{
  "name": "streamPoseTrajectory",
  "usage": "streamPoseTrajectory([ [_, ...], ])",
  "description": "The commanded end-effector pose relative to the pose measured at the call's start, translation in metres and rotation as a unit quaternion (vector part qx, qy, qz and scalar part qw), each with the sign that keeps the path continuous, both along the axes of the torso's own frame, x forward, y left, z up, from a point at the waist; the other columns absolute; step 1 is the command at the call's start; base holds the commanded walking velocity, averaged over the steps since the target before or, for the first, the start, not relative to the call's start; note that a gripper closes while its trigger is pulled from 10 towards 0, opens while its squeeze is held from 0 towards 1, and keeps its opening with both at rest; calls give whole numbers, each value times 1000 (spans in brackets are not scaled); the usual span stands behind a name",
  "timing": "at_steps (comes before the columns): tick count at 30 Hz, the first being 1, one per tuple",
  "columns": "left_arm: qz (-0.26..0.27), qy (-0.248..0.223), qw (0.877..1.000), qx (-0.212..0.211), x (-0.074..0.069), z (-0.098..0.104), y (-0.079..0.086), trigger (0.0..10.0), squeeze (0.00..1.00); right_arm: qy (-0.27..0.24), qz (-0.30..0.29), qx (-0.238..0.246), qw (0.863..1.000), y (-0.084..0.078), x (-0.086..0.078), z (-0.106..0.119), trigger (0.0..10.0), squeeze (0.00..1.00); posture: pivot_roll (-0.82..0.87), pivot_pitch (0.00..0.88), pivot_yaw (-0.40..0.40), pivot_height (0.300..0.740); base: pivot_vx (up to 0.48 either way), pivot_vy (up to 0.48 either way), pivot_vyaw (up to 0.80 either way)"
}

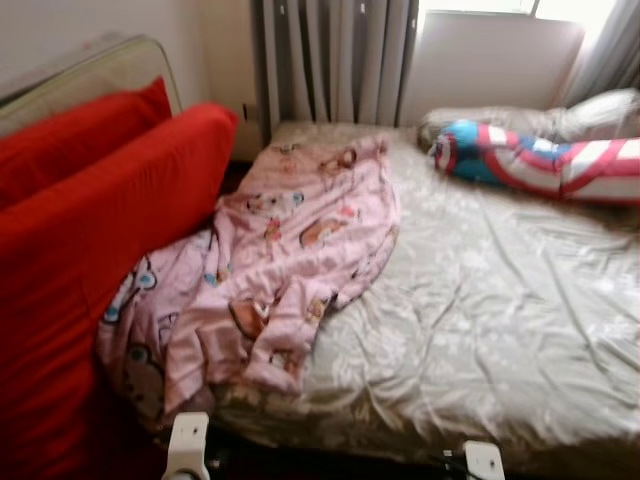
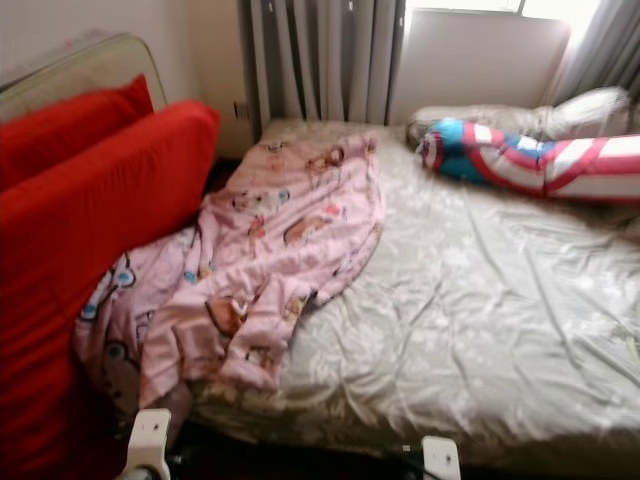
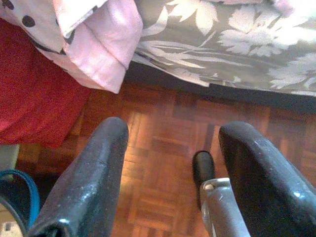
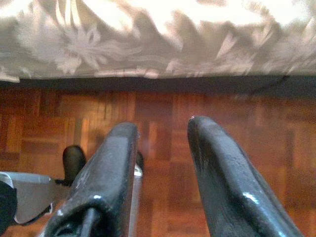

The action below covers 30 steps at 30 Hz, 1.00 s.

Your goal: Clean up the room

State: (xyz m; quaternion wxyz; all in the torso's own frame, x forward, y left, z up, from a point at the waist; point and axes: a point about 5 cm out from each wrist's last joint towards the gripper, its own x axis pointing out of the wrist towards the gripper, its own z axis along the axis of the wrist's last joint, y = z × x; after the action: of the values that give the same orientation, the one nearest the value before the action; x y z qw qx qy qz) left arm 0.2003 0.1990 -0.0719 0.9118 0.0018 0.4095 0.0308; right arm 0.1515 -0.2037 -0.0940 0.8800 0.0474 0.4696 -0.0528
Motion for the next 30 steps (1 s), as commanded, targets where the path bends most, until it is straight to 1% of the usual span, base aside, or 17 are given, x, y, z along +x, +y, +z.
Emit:
streamPoseTrajectory([
  [1, -1, 3, 1000, 3, -1, -1, 1, 10000, 0, 5, -1, 3, 1000, 2, -3, -2, 10000, 0, -30, 0, -7, 738, 0, 480, 0],
  [8, 1, 2, 1000, 4, -1, 0, 2, 10000, 0, 5, -1, 4, 1000, 3, -3, -2, 10000, 0, -28, 9, -5, 738, 0, 453, 0],
  [20, -1, -4, 1000, 1, 0, 0, 2, 10000, 0, 2, 6, 4, 1000, 3, -2, -1, 10000, 0, -27, 11, -5, 738, 0, 0, 0],
  [30, -4, -1, 1000, 4, 0, 0, 2, 10000, 0, -5, 10, 8, 1000, 4, -1, 0, 10000, 0, -26, 11, -6, 738, 0, 0, 748],
])
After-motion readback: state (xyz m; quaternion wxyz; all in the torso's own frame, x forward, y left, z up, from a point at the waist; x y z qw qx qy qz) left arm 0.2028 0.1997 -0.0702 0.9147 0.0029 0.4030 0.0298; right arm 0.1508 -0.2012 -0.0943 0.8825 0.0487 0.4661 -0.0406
